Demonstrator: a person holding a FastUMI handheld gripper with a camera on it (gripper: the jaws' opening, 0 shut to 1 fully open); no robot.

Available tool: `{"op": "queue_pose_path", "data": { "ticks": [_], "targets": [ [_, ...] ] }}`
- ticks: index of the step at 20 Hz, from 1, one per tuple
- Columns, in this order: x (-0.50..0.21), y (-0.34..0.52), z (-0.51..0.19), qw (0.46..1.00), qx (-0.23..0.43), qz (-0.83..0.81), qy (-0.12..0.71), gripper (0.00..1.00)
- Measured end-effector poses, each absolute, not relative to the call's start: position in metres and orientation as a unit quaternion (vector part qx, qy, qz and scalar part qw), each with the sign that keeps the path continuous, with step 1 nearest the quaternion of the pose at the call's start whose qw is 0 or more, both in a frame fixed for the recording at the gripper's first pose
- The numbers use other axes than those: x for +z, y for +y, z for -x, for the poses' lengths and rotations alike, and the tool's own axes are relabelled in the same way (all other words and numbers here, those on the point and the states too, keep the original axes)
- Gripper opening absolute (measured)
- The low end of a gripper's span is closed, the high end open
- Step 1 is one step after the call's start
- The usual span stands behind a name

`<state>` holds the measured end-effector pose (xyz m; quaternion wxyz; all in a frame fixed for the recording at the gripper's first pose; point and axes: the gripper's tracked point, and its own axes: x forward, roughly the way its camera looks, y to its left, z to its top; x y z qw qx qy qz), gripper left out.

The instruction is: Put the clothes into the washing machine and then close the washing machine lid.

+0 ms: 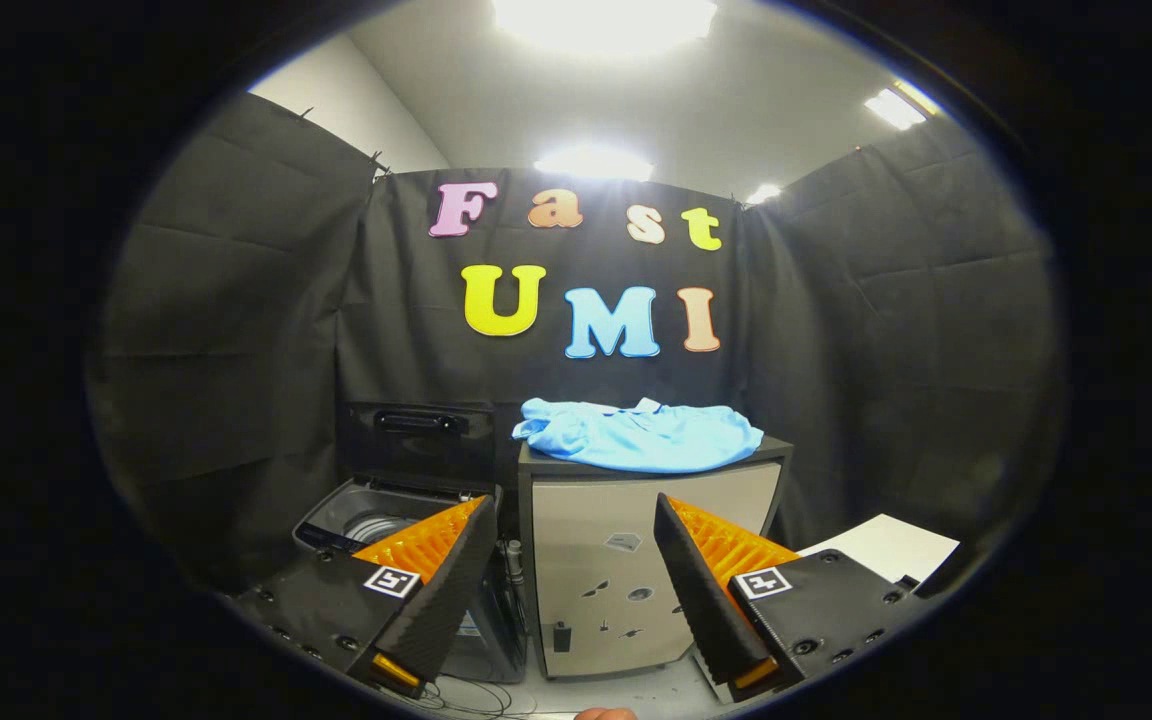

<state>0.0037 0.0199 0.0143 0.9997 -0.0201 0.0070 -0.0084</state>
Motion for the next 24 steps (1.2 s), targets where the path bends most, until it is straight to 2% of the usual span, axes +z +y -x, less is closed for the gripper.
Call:
{"op": "queue_pose_path", "data": {
  "ticks": [9, 14, 24],
  "targets": [
    [0.079, -0.017, -0.057, 0.996, -0.037, 0.060, -0.046, 0.98],
    [0.109, -0.033, -0.116, 0.997, -0.017, 0.057, -0.045, 0.98],
    [0.102, -0.075, -0.242, 0.998, 0.018, 0.022, 0.058, 0.98]
  ]
}}
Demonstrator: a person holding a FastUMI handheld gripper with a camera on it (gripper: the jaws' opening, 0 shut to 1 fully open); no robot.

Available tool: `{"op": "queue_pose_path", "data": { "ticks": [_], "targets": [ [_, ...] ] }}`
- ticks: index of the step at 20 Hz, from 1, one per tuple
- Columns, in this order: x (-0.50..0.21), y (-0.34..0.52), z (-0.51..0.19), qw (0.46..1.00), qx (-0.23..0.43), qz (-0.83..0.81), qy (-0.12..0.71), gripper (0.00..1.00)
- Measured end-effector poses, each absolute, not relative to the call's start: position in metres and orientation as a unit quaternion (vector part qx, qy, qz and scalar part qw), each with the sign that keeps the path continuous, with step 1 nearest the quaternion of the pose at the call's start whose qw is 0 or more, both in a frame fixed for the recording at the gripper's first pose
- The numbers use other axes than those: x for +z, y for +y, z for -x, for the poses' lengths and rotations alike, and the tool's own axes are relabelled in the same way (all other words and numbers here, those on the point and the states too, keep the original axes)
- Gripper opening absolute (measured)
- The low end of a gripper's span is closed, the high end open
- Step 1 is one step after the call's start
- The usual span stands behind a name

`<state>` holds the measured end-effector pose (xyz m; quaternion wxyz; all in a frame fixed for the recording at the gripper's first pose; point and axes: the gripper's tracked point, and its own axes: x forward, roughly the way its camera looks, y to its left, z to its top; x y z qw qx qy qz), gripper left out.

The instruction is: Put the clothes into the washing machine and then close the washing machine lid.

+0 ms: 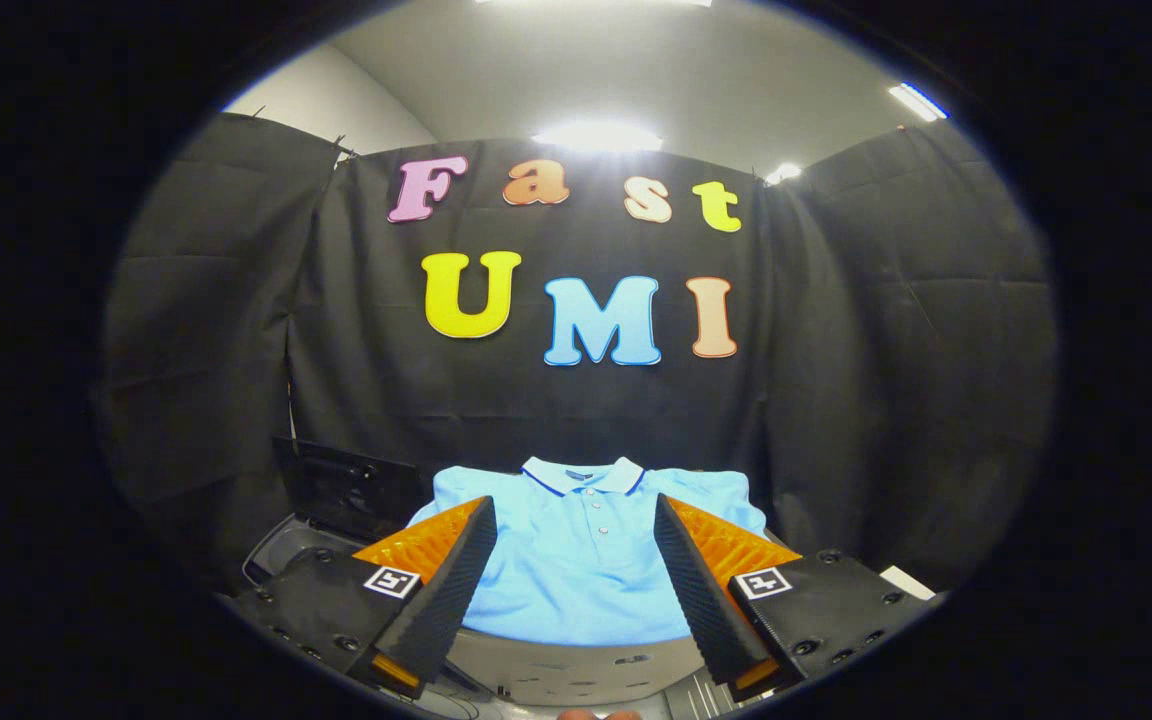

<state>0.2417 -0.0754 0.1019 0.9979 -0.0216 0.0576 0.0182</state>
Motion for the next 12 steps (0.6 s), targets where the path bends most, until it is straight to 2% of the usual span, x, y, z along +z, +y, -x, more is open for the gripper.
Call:
{"op": "queue_pose_path", "data": {
  "ticks": [12],
  "targets": [
    [0.053, -0.079, -0.336, 0.978, 0.055, 0.060, 0.194, 0.98]
  ]
}}
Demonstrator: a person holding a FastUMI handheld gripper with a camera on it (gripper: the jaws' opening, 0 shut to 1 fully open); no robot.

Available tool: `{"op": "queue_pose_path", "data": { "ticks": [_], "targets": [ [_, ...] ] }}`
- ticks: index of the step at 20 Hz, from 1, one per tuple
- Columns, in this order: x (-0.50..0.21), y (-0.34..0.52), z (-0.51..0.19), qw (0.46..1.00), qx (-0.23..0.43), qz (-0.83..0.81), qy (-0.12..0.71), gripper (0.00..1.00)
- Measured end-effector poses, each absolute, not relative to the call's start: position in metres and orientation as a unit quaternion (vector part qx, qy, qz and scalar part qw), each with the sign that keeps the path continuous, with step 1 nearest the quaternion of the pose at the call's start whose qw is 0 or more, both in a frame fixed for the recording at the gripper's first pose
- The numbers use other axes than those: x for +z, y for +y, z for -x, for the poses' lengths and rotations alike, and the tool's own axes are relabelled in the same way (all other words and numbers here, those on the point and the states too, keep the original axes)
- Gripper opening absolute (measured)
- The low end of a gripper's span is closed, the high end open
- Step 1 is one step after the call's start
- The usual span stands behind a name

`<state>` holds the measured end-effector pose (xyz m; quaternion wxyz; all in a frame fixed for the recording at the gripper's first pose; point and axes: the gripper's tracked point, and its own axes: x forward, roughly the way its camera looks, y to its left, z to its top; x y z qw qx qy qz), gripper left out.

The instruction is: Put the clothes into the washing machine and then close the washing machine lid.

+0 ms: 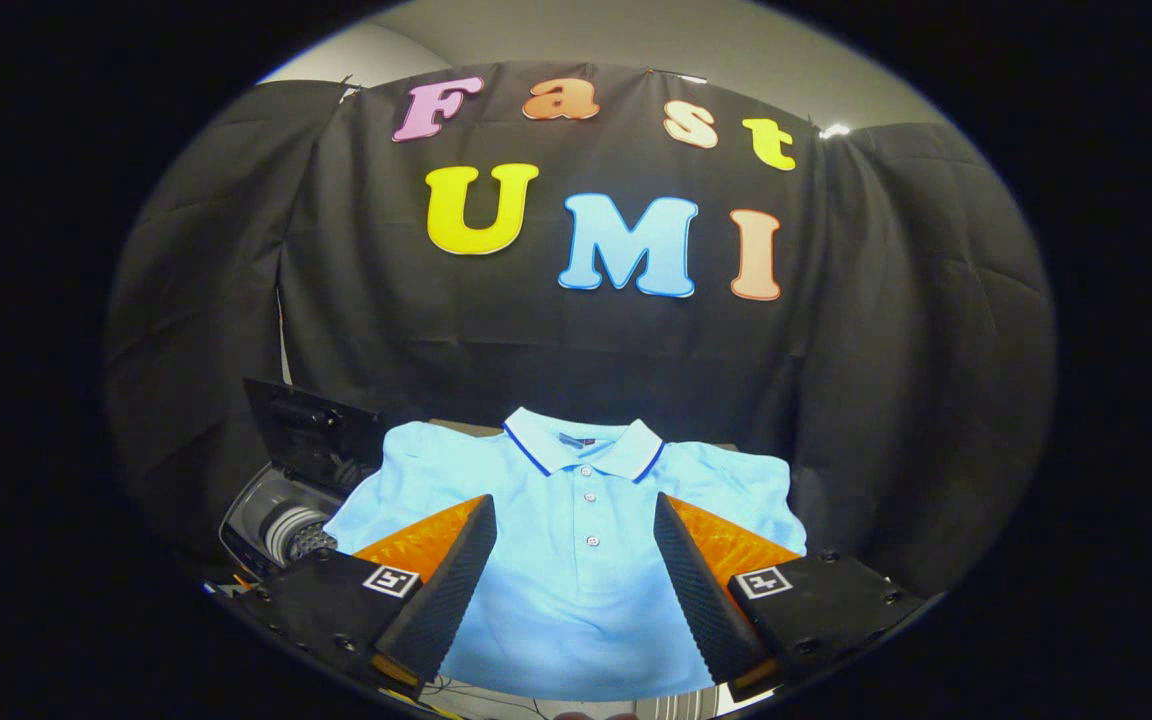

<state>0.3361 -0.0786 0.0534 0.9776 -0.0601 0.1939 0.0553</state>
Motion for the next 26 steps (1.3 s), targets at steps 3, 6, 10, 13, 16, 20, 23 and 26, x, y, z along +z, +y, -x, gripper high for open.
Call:
{"op": "queue_pose_path", "data": {
  "ticks": [3, 6, 10, 13, 16, 20, 23, 26],
  "targets": [
    [0.033, -0.076, -0.352, 0.971, 0.058, 0.047, 0.228, 0.98],
    [0.018, -0.082, -0.369, 0.966, 0.048, 0.027, 0.253, 0.99],
    [0.005, -0.089, -0.385, 0.961, 0.042, 0.044, 0.270, 0.99],
    [-0.010, -0.090, -0.389, 0.955, 0.047, 0.049, 0.290, 0.99],
    [-0.012, -0.090, -0.391, 0.952, 0.050, 0.045, 0.299, 0.99],
    [-0.017, -0.086, -0.391, 0.945, 0.068, 0.032, 0.318, 0.99],
    [-0.015, -0.083, -0.392, 0.946, 0.078, 0.044, 0.313, 0.98],
    [-0.017, -0.084, -0.390, 0.947, 0.076, 0.026, 0.311, 0.98]
  ]
}}
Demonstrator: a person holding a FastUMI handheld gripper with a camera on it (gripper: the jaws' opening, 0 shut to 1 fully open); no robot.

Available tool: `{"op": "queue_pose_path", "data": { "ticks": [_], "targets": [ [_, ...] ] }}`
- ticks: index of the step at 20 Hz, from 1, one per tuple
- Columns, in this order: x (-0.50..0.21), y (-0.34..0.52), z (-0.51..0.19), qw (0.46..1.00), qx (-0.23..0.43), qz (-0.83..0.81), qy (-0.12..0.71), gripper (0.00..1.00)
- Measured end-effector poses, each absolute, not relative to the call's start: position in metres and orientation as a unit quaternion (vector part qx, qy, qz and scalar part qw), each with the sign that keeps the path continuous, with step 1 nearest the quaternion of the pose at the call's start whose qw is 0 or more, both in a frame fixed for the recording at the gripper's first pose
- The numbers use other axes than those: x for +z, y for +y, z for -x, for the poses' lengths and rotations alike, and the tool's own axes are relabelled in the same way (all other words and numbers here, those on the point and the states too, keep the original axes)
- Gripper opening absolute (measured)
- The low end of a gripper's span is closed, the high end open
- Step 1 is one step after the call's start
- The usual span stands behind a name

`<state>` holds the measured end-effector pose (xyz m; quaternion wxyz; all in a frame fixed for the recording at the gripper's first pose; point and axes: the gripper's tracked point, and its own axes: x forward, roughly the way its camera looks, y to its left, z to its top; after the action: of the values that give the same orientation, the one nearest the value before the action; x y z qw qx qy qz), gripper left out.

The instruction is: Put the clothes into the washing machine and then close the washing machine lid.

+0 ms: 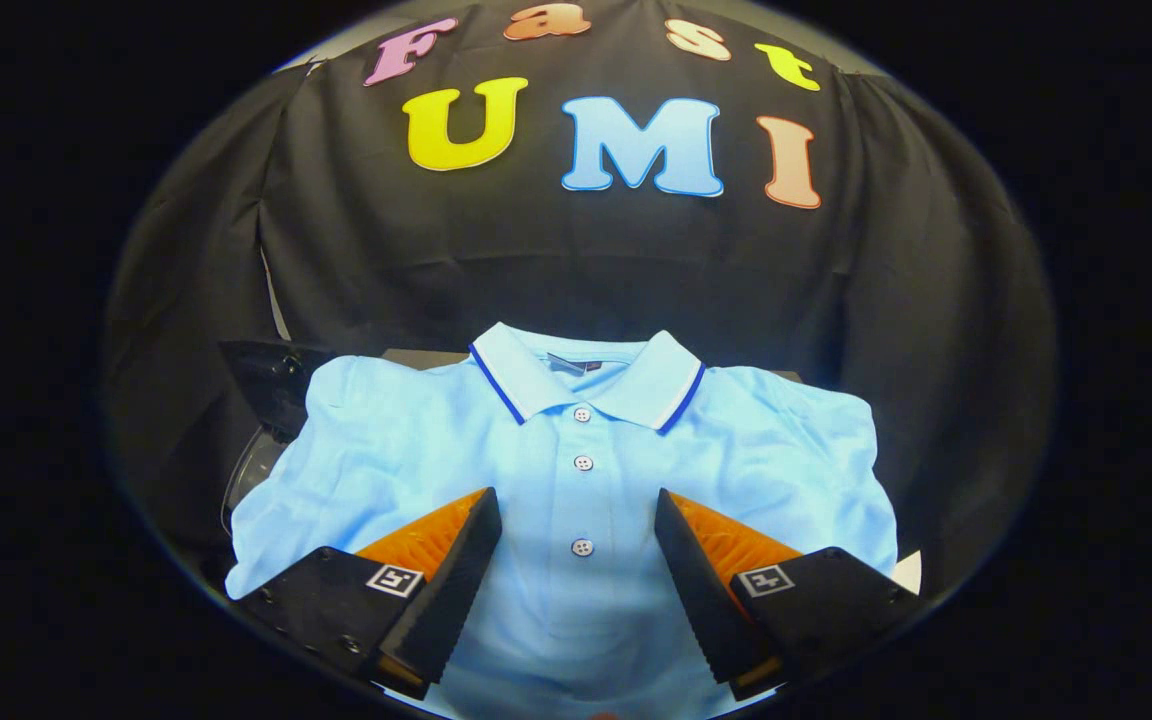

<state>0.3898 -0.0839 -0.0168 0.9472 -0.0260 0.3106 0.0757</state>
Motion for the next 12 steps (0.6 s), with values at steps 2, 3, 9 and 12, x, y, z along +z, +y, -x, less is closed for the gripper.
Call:
{"op": "queue_pose_path", "data": {
  "ticks": [2, 3, 9, 12],
  "targets": [
    [-0.0182, -0.0800, -0.3907, 0.944, 0.082, 0.037, 0.316, 0.81],
    [-0.0190, -0.0799, -0.3893, 0.941, 0.085, 0.037, 0.325, 0.81],
    [-0.0160, -0.0793, -0.3895, 0.942, 0.084, 0.042, 0.322, 0.02],
    [-0.0157, -0.0802, -0.3908, 0.941, 0.087, 0.041, 0.323, 0.02]
  ]
}}
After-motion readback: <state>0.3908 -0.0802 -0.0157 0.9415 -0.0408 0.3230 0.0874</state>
